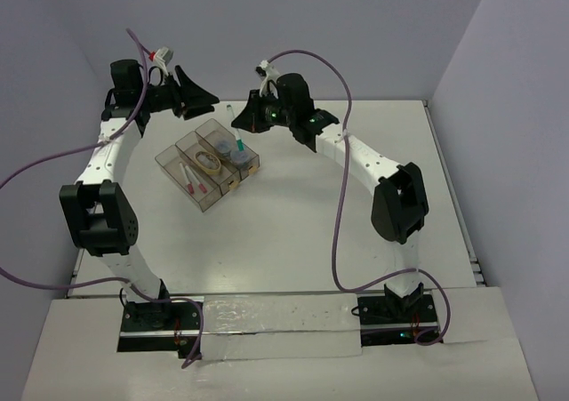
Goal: Sort the stationery into containers
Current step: Place the pen in the storage box.
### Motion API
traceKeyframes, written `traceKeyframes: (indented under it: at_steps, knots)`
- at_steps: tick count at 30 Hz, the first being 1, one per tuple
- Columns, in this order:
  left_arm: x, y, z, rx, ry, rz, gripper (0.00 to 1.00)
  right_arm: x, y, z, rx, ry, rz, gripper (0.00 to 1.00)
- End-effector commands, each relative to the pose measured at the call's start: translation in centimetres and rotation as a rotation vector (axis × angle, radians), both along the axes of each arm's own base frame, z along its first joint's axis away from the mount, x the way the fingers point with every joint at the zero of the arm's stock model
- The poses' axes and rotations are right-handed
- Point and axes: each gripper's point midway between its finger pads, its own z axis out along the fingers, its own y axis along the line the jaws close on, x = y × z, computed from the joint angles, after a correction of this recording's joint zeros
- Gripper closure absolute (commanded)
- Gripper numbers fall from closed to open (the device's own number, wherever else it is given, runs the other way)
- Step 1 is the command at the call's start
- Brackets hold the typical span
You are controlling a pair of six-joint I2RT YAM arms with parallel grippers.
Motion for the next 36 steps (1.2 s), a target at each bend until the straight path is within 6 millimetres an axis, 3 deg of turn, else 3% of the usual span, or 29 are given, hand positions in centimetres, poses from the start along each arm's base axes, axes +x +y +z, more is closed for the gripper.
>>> traceKeyframes:
  at_steps: [1, 4, 10, 15, 17, 24, 28, 30, 31, 32, 33, 36]
  knots:
    - [-0.5, -0.5, 1.4, 0.003, -0.070, -0.018, 0.34, -0.8, 0.9, 4.8, 0.100, -0.073, 0.039, 1.00]
    - [-0.6, -1.6, 0.4, 0.027, -0.071, -0.027, 0.38, -0.8, 1.2, 4.6, 0.115, -0.049, 0.042, 1.00]
    - [0.5, -1.7, -1.6, 0.069, -0.059, 0.027, 0.37, 0.1, 2.8, 4.1, 0.133, -0.009, 0.037, 1.00]
    - [0.9, -1.9, -2.3, 0.057, -0.033, 0.047, 0.40, -0.2, 3.6, 4.5, 0.139, -0.015, 0.060, 1.00]
    - [1.0, -1.8, -2.7, 0.060, -0.021, 0.055, 0.47, -0.4, 3.7, 4.4, 0.140, -0.014, 0.064, 1.00]
    - [0.8, -1.8, -3.5, 0.068, 0.011, 0.057, 0.96, -0.3, 3.9, 4.8, 0.145, -0.019, 0.062, 1.00]
    - [0.9, -1.3, -4.0, 0.080, 0.025, 0.073, 1.00, -0.1, 4.1, 4.4, 0.138, -0.005, 0.073, 1.00]
    - [1.4, 0.0, -5.1, 0.110, 0.061, 0.123, 1.00, 0.0, 4.1, 4.1, 0.138, 0.018, 0.089, 0.67]
    - [1.7, 1.2, -6.0, 0.137, 0.087, 0.164, 1.00, 0.2, 3.7, 3.5, 0.130, 0.047, 0.092, 0.36]
    - [2.3, 3.4, -6.7, 0.158, 0.107, 0.220, 1.00, 0.3, 3.2, 3.0, 0.118, 0.064, 0.085, 0.17]
    - [2.7, 4.6, -7.2, 0.179, 0.111, 0.256, 1.00, 0.4, 2.8, 2.6, 0.109, 0.077, 0.076, 0.07]
    - [3.1, 10.1, -9.8, 0.295, 0.163, 0.392, 1.00, 0.8, -0.2, 2.3, 0.079, 0.073, 0.021, 0.00]
